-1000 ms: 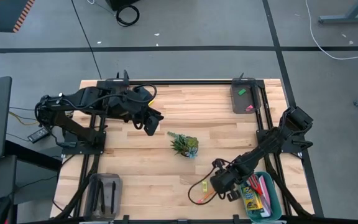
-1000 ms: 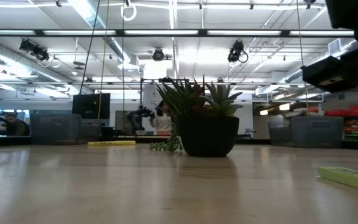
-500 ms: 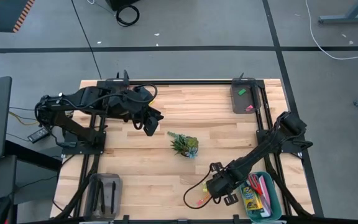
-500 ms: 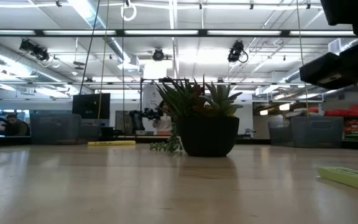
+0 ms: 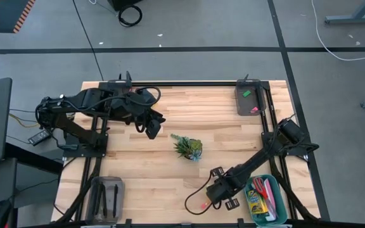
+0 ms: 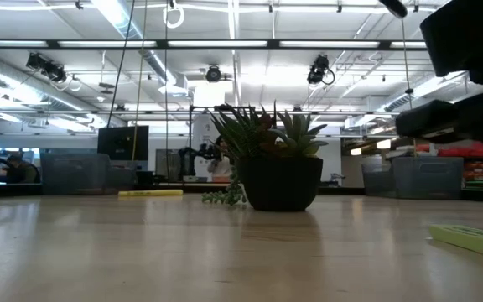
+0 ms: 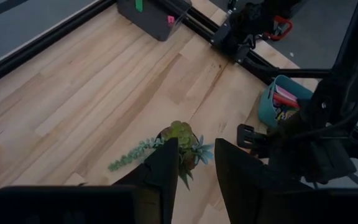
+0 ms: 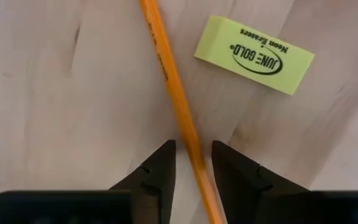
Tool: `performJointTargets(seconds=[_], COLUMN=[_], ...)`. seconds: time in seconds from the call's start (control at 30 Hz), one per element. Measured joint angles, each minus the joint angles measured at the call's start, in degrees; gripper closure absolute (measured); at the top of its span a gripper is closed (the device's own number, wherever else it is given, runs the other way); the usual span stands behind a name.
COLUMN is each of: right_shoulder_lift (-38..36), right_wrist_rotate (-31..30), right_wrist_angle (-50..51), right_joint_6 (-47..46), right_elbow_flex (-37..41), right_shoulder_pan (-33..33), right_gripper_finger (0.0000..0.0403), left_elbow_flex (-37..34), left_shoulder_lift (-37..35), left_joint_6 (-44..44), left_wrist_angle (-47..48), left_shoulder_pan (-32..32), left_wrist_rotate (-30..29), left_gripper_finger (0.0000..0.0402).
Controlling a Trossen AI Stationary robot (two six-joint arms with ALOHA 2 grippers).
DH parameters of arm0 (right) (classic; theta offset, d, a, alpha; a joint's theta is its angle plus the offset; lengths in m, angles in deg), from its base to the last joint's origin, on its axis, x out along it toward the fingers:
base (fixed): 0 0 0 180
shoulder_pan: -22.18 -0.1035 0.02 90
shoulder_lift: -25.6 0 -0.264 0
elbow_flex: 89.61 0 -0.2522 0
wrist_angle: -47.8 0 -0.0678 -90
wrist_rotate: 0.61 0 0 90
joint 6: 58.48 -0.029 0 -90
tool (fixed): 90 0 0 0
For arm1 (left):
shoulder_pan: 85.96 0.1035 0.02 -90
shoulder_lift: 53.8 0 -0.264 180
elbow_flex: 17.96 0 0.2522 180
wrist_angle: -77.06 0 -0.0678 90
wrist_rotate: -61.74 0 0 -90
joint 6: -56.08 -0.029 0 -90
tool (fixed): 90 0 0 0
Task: Sort crayons/erasers/pens/pencils in bins
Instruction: Put the orange pencil into the top left black bin
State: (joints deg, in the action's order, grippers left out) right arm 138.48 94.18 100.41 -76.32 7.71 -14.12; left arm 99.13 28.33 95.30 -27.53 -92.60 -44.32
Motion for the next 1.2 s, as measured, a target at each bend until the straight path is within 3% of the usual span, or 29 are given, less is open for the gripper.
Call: performJointTargets(seconds=[0.37,0.57,0.8,1.0,1.2], right_shoulder_lift=[-0.5,-4.4,-14.9,-28.2,-38.0], right_wrist_rotate=[-2.2,-4.4,-5.4,-12.8,-25.9], right_wrist_angle=[-1.2,-3.0,0.1,2.4,0.6], right_joint_6=[0.1,2.8,0.9,-7.3,-19.3], right_elbow_flex=[0.4,0.7,0.6,0.5,0.5], right_shoulder_pan=[1.7,3.2,3.0,3.8,8.3], right_gripper_finger=[0.0386,0.0386,0.0387,0.0401,0.0402], left_elbow_flex=[0.0,0.0,0.0,0.0,0.0], left_shoulder_lift=[0.0,0.0,0.0,-0.1,-1.6], left_joint_6=[0.0,-2.4,-2.4,-5.9,-19.9], left_wrist_angle=[0.0,0.0,0.1,0.0,-11.1], left_shoulder_pan=[-0.4,-0.4,-0.3,-0.3,-1.0], left_wrist_rotate=[0.0,0.0,0.0,0.0,0.0], left_gripper_finger=[0.0288,0.0294,0.0294,0.0294,0.0294])
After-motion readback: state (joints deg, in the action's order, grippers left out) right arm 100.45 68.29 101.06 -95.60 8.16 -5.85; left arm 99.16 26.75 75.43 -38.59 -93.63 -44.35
